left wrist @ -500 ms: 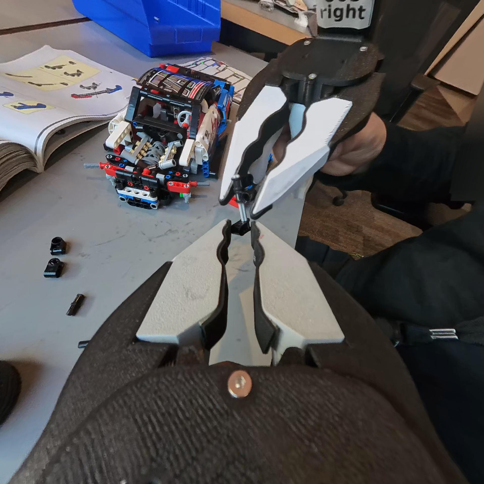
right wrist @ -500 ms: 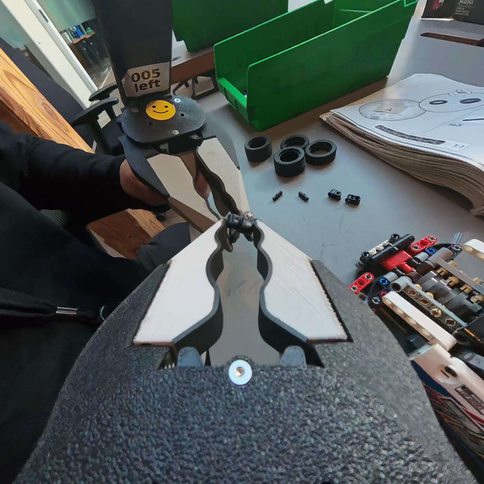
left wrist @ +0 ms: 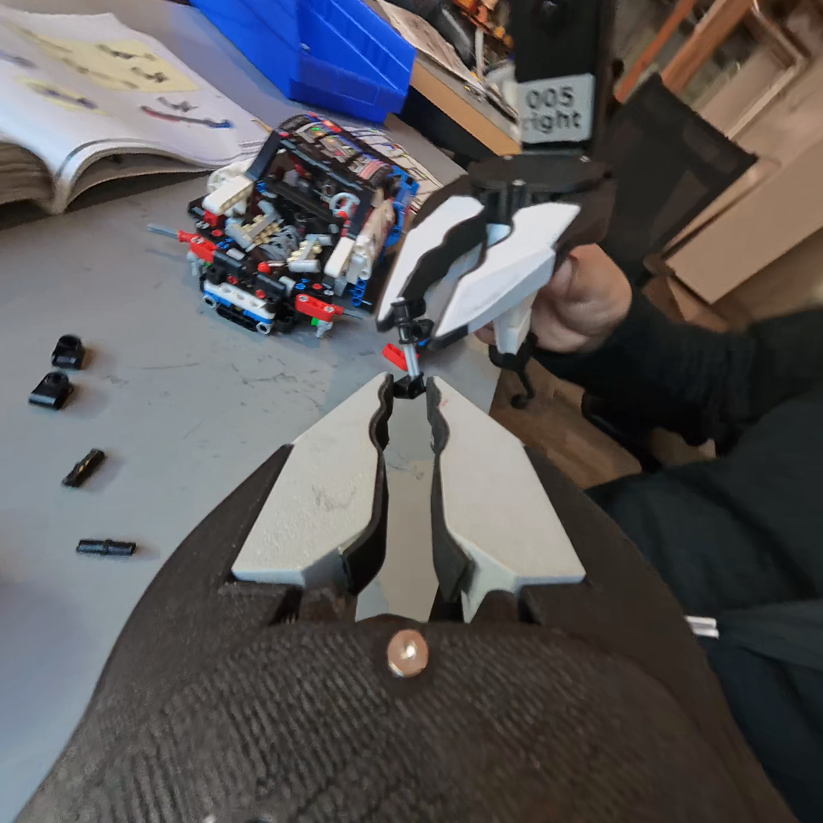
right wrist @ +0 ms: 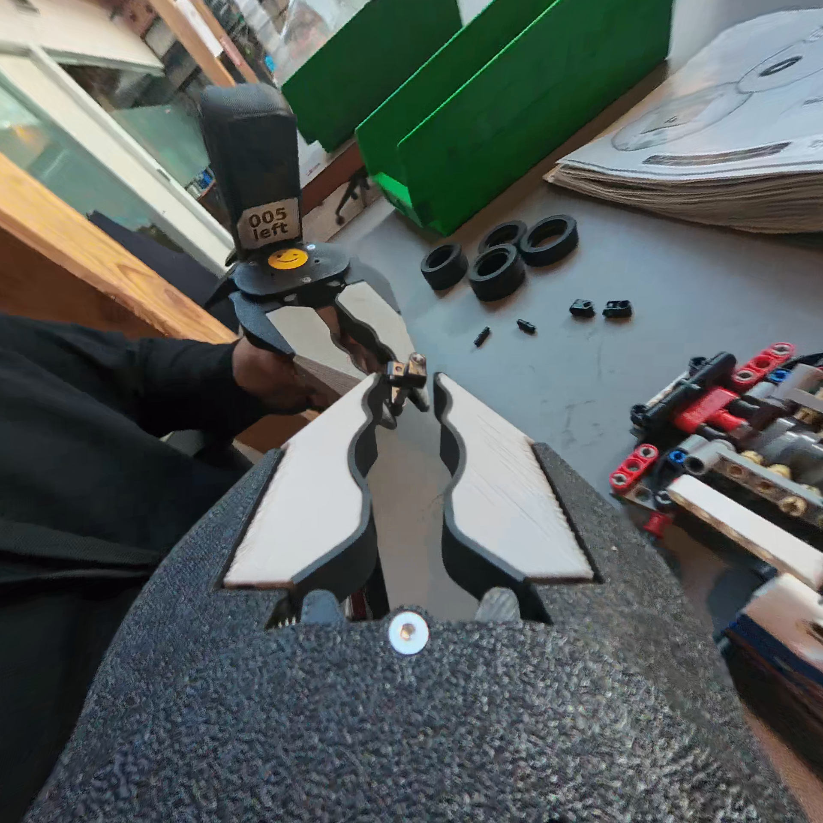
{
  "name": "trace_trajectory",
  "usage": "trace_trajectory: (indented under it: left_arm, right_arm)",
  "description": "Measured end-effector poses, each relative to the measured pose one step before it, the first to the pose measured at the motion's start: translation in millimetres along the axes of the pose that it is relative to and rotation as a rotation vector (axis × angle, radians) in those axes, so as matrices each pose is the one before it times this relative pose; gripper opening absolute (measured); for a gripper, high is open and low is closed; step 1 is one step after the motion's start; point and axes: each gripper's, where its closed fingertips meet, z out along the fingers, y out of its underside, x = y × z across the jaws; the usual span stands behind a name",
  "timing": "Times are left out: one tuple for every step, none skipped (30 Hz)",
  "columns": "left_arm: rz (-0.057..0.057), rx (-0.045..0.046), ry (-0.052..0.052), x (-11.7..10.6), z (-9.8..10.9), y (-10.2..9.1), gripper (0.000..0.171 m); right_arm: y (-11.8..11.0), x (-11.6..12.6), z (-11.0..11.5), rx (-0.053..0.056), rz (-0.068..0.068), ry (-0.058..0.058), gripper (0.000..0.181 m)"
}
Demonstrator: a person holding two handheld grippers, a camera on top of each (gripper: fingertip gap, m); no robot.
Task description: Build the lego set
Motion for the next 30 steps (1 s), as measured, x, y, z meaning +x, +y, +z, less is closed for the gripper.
trace_trajectory:
  left_arm:
    - [-0.0650,0.01078,-0.0141,-5.33,-0.43,-0.77,0.012]
    - [-0.0737,0.02386,-0.0089,-5.78,-1.60,-2.59,0.012]
    - [-0.0775,0.02579,0.0135,-3.41,-1.49,-2.40,0.012]
    - [-0.0748,-0.00349,0.0317,-1.12,-0.61,1.38,0.012]
    - [-0.0530,-0.01220,0.0234,-1.19,-0.24,2.74,0.012]
    - [-0.0318,0.00008,0.0067,-2.06,-0.19,2.00,0.012]
    - [-0.0233,-0.00614,0.0041,-1.20,0.16,2.44,0.012]
    - [-0.0198,-0.00929,0.0161,1.71,0.83,2.37,0.012]
    - [-0.0167,-0.00723,0.0213,3.38,1.07,1.73,0.012]
    - [-0.0070,-0.01076,0.0133,3.03,1.32,2.40,0.012]
    - [0.0024,-0.01970,0.0067,2.55,1.81,3.65,0.012]
    - [0.0104,-0.01896,0.0008,2.10,1.72,3.85,0.012]
    - [0.0180,-0.01512,-0.0049,1.68,1.61,3.41,0.012]
    - [0.0207,-0.01120,-0.0045,2.47,1.34,2.98,0.012]
    - [0.0206,-0.01444,-0.0007,3.35,1.34,2.94,0.012]
    - [0.0194,-0.00902,-0.0001,3.74,0.73,1.71,0.012]
    - [0.0196,-0.00013,-0.0031,3.29,0.06,0.18,0.012]
    - [0.0215,-0.01080,-0.0142,1.00,0.14,1.31,0.012]
    - [0.0199,-0.00274,-0.0063,1.67,-0.23,0.14,0.011]
    - [0.0132,-0.00195,-0.0065,1.19,-0.12,0.16,0.011]
    - [0.0068,0.00165,-0.0010,1.09,-0.09,-0.31,0.011]
    - [-0.0030,0.00564,0.0032,0.74,-0.20,-0.75,0.011]
    - [-0.0081,0.00497,0.0079,0.63,0.14,-0.51,0.011]
    - [-0.0059,0.00415,0.0066,0.11,0.20,-0.04,0.011]
    - [-0.0023,0.00473,0.0004,-0.69,-0.17,-0.37,0.011]
    - [0.0060,0.00958,-0.0037,-0.90,-0.22,-0.80,0.011]
    - [0.0035,0.00697,-0.0034,-0.61,-0.20,-0.75,0.011]
    - [0.0026,0.00610,0.0001,0.00,-0.29,-1.00,0.011]
    - [0.0032,0.00181,-0.0001,-0.19,-0.04,-0.58,0.011]
    - [0.0053,0.00144,-0.0049,-0.94,-0.23,-0.57,0.011]
  right_arm:
    - [-4.12,3.32,-3.99,0.0216,-0.0025,0.0178,0.031]
    - [-3.64,2.82,-5.03,0.0174,-0.0140,0.0231,0.037]
    - [-1.38,2.30,-4.51,0.0049,-0.0433,0.0289,0.034]
    - [1.94,1.87,-3.13,-0.0140,-0.0623,0.0344,0.029]
    - [3.59,2.70,-1.35,-0.0254,-0.0650,0.0468,0.029]
    - [3.99,2.74,0.16,-0.0286,-0.0755,0.0563,0.030]
    - [3.23,0.83,1.47,-0.0249,-0.0881,0.0539,0.031]
    - [1.86,-1.18,1.88,-0.0210,-0.0918,0.0478,0.031]
    - [-0.67,-2.87,2.06,-0.0088,-0.0897,0.0398,0.032]
    - [-2.93,-4.48,1.80,0.0054,-0.0778,0.0207,0.032]
    - [-3.49,-5.54,1.60,0.0065,-0.0460,-0.0036,0.032]
    - [-3.49,-4.38,1.56,0.0052,-0.0113,-0.0155,0.032]
    - [-1.38,-3.02,1.53,-0.0033,0.0040,-0.0215,0.033]
    - [0.63,-1.00,1.37,-0.0117,0.0063,-0.0160,0.033]
    - [1.20,0.04,0.90,-0.0099,-0.0007,-0.0075,0.032]
    - [3.09,-1.30,0.86,-0.0168,-0.0087,-0.0135,0.027]
    - [4.19,-4.98,0.79,-0.0215,-0.0087,-0.0343,0.021]
    - [1.74,-0.60,0.24,-0.0078,0.0011,-0.0011,0.021]
    - [0.54,-0.99,-0.13,0.0005,-0.0007,0.0006,0.020]
    - [-0.34,-0.78,-0.49,0.0030,-0.0057,0.0052,0.018]
    - [-1.20,0.00,-0.97,0.0065,-0.0167,0.0158,0.017]
    - [-1.25,0.49,-0.81,0.0064,-0.0195,0.0205,0.017]
    - [-0.77,0.49,-0.64,0.0022,-0.0133,0.0161,0.017]
    - [0.20,0.73,-0.15,-0.0029,-0.0048,0.0106,0.018]
    - [0.38,2.38,0.24,-0.0030,0.0044,0.0166,0.022]
    - [0.24,3.21,-0.21,-0.0024,0.0063,0.0199,0.027]
    - [0.05,2.33,-0.47,-0.0004,0.0040,0.0158,0.029]
    - [-0.20,1.05,-0.39,0.0017,0.0061,0.0078,0.030]
    - [0.02,0.29,-0.12,0.0004,0.0077,0.0031,0.029]
    - [0.51,0.88,0.17,-0.0020,0.0051,0.0078,0.029]
